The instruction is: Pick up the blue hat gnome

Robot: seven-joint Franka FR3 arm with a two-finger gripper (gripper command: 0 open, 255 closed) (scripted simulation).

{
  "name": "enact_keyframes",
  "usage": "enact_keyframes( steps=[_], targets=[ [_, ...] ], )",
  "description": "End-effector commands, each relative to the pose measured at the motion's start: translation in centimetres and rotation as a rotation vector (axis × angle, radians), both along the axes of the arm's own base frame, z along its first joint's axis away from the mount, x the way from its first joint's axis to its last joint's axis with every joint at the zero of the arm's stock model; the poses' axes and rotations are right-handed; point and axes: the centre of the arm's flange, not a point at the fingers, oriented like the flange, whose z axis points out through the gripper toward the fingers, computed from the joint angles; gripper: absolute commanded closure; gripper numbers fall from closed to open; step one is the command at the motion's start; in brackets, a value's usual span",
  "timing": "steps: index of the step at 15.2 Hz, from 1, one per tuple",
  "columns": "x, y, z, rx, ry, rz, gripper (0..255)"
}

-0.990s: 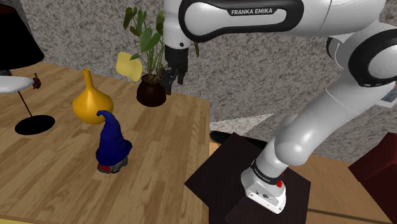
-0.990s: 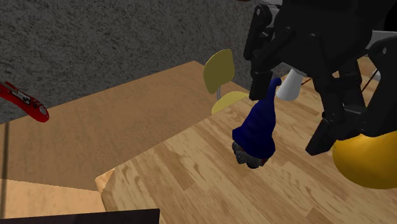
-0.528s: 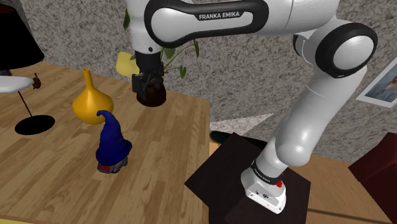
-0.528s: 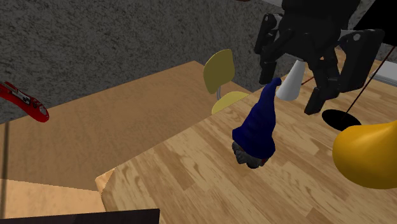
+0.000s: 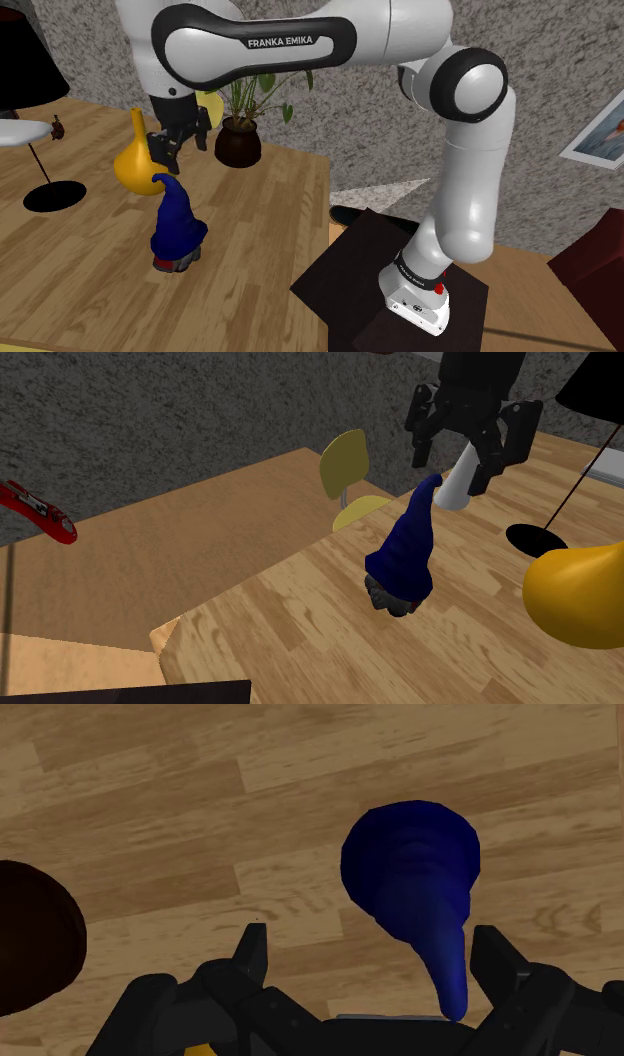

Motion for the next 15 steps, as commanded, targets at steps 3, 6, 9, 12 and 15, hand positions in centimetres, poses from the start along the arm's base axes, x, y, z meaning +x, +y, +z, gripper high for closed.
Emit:
enact_keyframes(
  steps=[3, 6, 9, 12, 15],
  targets=[
    [2.3, 4.8, -1.3, -0.01, 0.0, 0.029, 0],
    [2.7, 5.8, -2.7, -0.012, -0.001, 0.035, 0],
    [2.7, 5.8, -4.3, -0.012, -0.001, 0.035, 0],
    [2.7, 5.8, -5.6, -0.012, -0.001, 0.035, 0],
    [2.7, 5.8, -5.6, -0.013, -0.001, 0.035, 255]
  ],
)
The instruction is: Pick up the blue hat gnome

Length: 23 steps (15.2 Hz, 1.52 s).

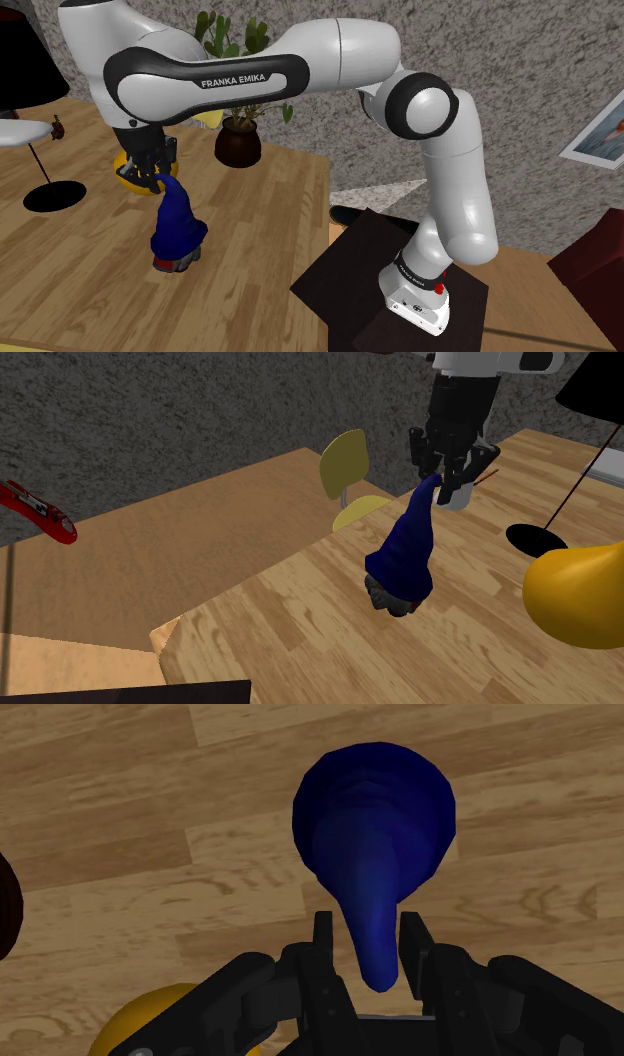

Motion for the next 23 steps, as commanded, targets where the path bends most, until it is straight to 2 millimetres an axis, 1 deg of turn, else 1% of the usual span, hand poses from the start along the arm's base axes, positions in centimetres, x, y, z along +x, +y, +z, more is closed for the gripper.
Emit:
enact_keyframes(
  steps=[1, 8, 23],
  targets=[
    [0.0, 0.0, -0.1, 0.0, 0.0, 0.0, 255],
    [0.0, 0.0, -0.1, 0.0, 0.0, 0.0, 255],
    [0.0, 0.0, 7.9, 0.0, 0.0, 0.0, 255]
  ],
)
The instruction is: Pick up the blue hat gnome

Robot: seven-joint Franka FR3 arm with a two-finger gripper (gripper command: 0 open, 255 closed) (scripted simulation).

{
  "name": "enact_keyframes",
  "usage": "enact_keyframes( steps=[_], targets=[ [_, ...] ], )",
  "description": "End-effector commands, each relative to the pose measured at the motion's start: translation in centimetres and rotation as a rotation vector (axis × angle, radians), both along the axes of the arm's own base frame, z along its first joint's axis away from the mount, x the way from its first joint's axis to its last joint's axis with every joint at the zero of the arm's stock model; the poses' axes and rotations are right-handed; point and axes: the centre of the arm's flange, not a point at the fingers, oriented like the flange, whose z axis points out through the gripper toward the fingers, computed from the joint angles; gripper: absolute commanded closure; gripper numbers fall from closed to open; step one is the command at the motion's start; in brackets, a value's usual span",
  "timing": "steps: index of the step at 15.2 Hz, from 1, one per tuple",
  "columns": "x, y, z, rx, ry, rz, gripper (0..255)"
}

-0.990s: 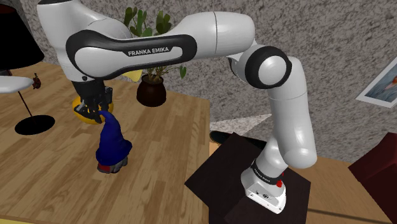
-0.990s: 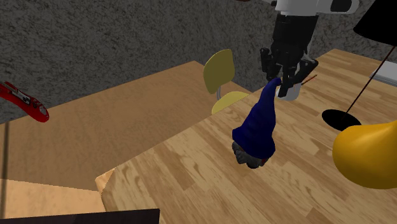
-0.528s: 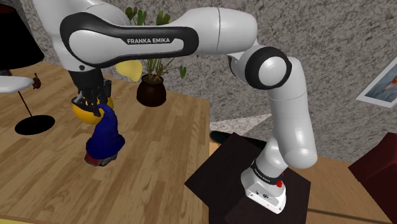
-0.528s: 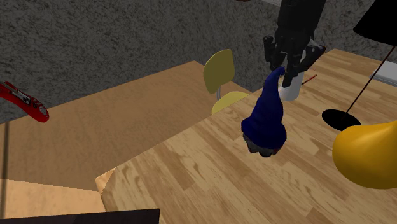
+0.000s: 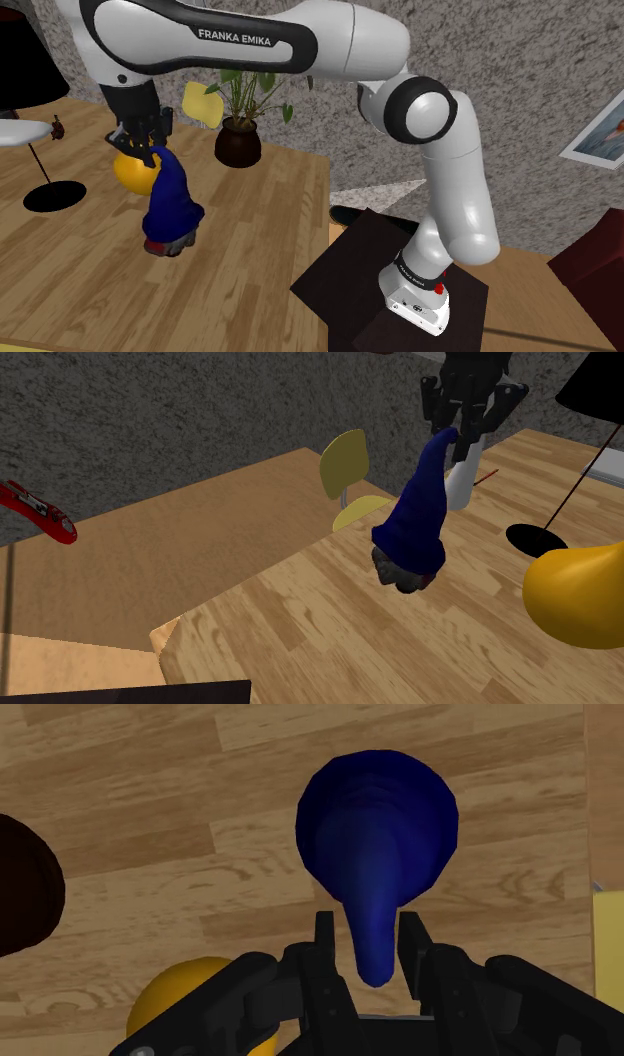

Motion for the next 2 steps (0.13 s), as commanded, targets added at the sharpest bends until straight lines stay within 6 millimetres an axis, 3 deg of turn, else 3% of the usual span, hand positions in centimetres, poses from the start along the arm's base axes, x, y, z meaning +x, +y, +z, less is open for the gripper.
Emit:
enact_keyframes(
  steps=[1, 2],
  targets=[
    [0.0, -0.06, 0.7, 0.001, -0.002, 0.0, 255],
    [0.01, -0.06, 0.7, 0.001, -0.002, 0.0, 255]
  ],
)
